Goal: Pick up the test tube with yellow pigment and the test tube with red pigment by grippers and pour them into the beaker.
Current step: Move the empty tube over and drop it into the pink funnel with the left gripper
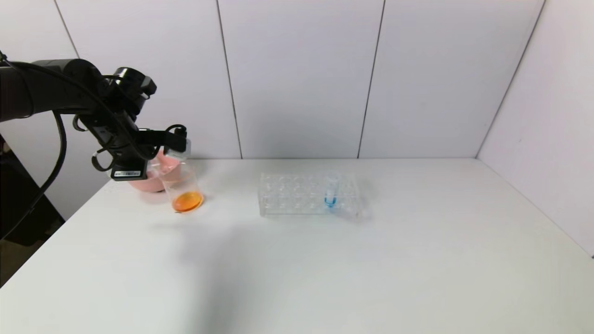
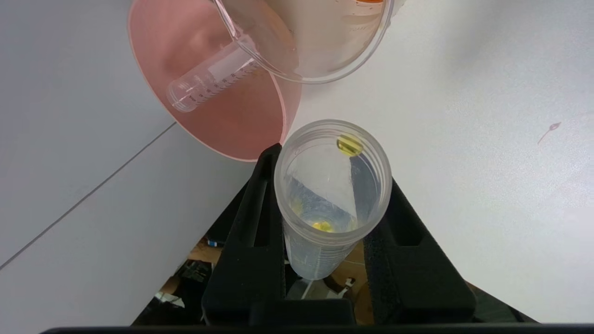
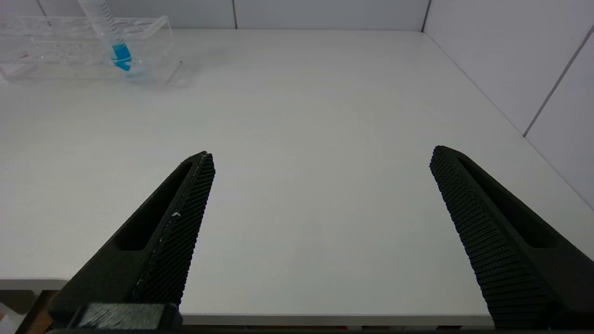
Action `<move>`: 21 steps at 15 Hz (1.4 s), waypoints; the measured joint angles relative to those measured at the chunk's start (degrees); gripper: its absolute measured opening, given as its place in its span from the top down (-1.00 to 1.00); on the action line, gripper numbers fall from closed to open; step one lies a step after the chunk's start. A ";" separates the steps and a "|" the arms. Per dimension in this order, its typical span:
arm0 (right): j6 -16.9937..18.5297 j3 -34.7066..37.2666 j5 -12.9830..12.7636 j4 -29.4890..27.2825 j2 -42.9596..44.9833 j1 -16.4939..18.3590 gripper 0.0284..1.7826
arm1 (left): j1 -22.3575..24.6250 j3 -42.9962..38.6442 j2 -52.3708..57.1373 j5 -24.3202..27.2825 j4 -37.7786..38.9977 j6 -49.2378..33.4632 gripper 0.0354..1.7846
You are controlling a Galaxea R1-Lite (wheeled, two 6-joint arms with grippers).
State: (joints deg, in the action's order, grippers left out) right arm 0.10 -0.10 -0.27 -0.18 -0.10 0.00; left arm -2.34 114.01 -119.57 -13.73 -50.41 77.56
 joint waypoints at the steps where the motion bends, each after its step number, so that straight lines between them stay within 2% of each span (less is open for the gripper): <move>1: 0.00 0.00 0.02 0.00 0.00 0.00 -0.91 | 0.37 -0.26 0.61 0.41 0.05 0.02 0.48; 3: 0.00 0.00 0.00 0.00 0.00 0.00 -0.91 | 2.04 -1.27 2.17 3.73 0.55 -0.24 0.48; 4: 0.00 0.00 0.00 0.00 0.00 0.00 -0.91 | 3.11 -1.66 2.89 7.03 1.05 -1.23 0.48; 8: 0.00 0.00 0.00 0.00 0.00 0.00 -0.91 | 7.98 -2.12 4.66 26.04 4.50 -11.80 0.48; 9: 0.00 0.00 0.00 0.00 0.00 0.00 -0.91 | 9.84 -2.54 4.90 32.72 6.86 -15.93 0.48; 12: 0.00 0.00 0.00 0.00 0.00 0.00 -0.91 | 13.82 -3.64 4.79 45.03 14.67 -24.72 0.48; 16: -0.02 0.00 0.00 0.00 0.00 0.00 -0.91 | 15.42 -6.18 3.74 50.14 29.64 -34.47 0.48; 21: 0.00 0.00 0.00 0.02 0.00 0.00 -0.91 | 15.51 -12.21 2.89 50.08 56.47 -55.52 0.48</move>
State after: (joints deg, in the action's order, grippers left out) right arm 0.10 -0.10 -0.27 -0.16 -0.10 0.00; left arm 13.17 101.79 -116.68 36.35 6.06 22.04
